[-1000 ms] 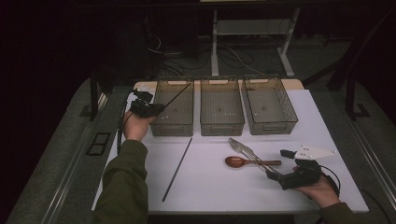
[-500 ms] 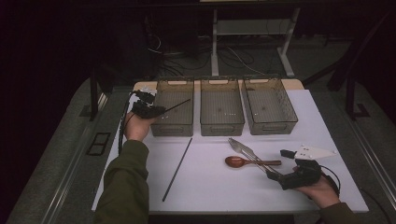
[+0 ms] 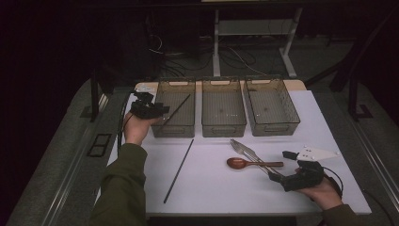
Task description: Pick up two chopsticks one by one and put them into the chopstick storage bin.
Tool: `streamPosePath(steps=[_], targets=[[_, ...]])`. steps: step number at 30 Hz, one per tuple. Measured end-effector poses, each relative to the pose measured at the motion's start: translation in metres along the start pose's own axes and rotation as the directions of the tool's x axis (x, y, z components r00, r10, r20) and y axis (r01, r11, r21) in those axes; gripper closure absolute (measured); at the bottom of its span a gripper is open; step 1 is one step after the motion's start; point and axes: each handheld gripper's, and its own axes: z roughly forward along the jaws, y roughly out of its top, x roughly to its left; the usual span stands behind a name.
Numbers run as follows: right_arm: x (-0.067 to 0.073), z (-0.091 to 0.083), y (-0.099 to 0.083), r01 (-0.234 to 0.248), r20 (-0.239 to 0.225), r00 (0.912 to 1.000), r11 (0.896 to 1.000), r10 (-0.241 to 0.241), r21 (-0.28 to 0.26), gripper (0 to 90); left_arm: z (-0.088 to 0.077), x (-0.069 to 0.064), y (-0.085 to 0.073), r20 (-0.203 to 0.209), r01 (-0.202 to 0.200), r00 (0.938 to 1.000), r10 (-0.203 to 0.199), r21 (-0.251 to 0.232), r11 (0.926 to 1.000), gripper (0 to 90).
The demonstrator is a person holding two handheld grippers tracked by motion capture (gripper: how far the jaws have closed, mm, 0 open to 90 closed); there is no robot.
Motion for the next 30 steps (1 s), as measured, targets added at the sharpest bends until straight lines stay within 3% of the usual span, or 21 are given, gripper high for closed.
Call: streamPosePath(steps=[10, 21, 30], targets=[[0.000, 0.000, 0.000, -0.002, 0.000, 1.0000, 1.000, 0.002, 0.003, 0.2, -0.018, -0.020, -0.014, 0.055, -0.032, 0.9980, 0.033, -0.020, 0.9993, 46.8], [0.001, 0.000, 0.000, -0.003, 0.001, 1.0000, 1.000, 0.003, 0.002, 0.2, -0.035, -0.043, -0.042, 0.069, -0.038, 0.9967, 0.043, -0.079, 0.9961, 35.8], [0.001, 0.000, 0.000, -0.004, 0.002, 1.0000, 1.000, 0.004, -0.006, 0.2, -0.041, -0.060, -0.072, 0.089, -0.042, 0.9947, 0.051, -0.092, 0.9949, 31.0]])
